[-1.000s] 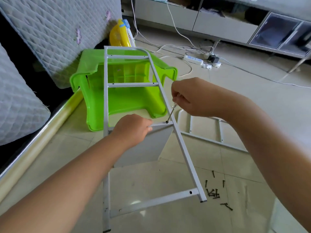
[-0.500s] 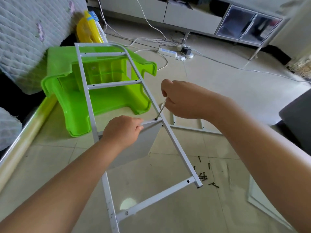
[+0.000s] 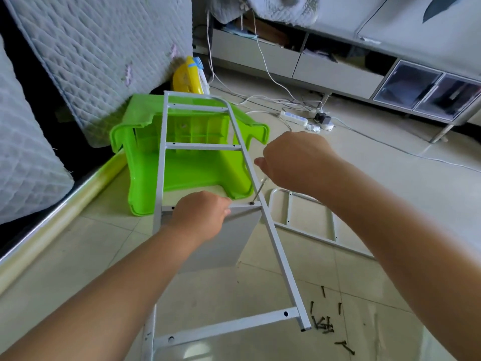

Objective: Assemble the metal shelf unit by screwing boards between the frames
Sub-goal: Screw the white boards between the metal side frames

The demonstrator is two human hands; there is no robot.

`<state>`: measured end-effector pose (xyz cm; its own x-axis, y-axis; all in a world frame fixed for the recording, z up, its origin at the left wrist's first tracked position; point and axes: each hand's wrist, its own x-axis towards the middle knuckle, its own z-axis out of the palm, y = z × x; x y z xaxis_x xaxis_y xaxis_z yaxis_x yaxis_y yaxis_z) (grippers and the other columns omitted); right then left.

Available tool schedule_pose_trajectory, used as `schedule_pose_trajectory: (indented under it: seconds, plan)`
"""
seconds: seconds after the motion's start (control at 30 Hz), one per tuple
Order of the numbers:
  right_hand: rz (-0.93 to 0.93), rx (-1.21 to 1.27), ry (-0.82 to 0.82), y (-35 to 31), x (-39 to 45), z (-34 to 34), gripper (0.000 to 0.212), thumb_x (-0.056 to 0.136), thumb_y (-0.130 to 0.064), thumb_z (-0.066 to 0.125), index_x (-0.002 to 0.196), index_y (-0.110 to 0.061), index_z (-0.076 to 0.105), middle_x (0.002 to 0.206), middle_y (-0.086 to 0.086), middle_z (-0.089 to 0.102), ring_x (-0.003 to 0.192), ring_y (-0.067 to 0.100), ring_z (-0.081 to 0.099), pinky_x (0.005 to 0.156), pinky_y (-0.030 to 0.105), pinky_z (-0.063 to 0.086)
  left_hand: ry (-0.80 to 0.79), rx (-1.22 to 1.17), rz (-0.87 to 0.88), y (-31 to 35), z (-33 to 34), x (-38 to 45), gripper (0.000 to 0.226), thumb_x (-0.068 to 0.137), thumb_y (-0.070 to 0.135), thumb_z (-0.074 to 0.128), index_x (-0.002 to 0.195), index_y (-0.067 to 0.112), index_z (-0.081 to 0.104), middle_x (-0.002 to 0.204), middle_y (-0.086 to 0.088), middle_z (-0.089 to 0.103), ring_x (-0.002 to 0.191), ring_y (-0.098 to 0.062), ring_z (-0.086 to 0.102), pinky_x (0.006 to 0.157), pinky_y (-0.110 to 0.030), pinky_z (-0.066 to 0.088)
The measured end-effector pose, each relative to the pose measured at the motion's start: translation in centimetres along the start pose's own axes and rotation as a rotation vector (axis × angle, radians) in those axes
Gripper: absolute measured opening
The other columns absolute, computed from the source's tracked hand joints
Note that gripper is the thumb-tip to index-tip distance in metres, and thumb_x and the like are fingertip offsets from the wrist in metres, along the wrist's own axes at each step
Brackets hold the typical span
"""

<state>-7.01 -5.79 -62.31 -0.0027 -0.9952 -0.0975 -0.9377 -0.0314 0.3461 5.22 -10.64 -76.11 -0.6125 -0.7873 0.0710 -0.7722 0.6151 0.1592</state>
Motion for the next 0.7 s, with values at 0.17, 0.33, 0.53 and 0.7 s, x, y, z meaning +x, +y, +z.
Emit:
schedule_pose_trajectory:
  seconds: [0.17,0.33,0.53,0.7]
  plan:
    - [-0.143,0.194,-0.065,0.8,-0.3,0.7,0.01,0.094,-0.016,0.036,0.085,-0.016,0.032,0.081,0.003,0.036,0.083,0.028,0.043,0.071,0.031,0.03,-0.011,0.084,-0.086,1.2,-0.4,-0.2,0.025,0.099,0.025,0.037,0.109,0.013,0.056,0.108,-0.011,0.061,0.102,-0.031,0.056,0.066,-0.029,0.031]
    - [-0.236,0.077,0.013,2.1,-0.4,0.8,0.012,0.096,-0.015,0.041,0.104,-0.011,0.048,0.089,0.004,0.05,0.085,0.026,0.051,0.066,0.028,0.036,-0.046,0.105,-0.187,2.2,-0.8,-0.2,0.021,0.097,0.02,0.041,0.103,0.013,0.059,0.105,-0.011,0.061,0.1,-0.031,0.057,0.065,-0.03,0.032]
    - [-0.125,-0.004,0.083,1.5,-0.3,0.7,0.027,0.099,-0.025,0.037,0.105,-0.009,0.057,0.077,0.005,0.04,0.079,0.028,0.049,0.065,0.03,0.037,-0.055,0.066,-0.224,2.0,-0.6,-0.1,0.028,0.097,0.019,0.042,0.117,0.019,0.062,0.115,-0.009,0.062,0.106,-0.03,0.057,0.076,-0.031,0.043]
    - [-0.056,0.094,-0.008,1.3,-0.1,1.2,0.02,0.097,-0.021,0.035,0.097,-0.012,0.053,0.069,-0.001,0.033,0.078,0.023,0.041,0.069,0.029,0.036,-0.079,0.074,-0.156,1.6,-1.0,-0.2,0.02,0.096,0.015,0.041,0.107,0.011,0.057,0.103,-0.011,0.059,0.106,-0.03,0.055,0.07,-0.03,0.036]
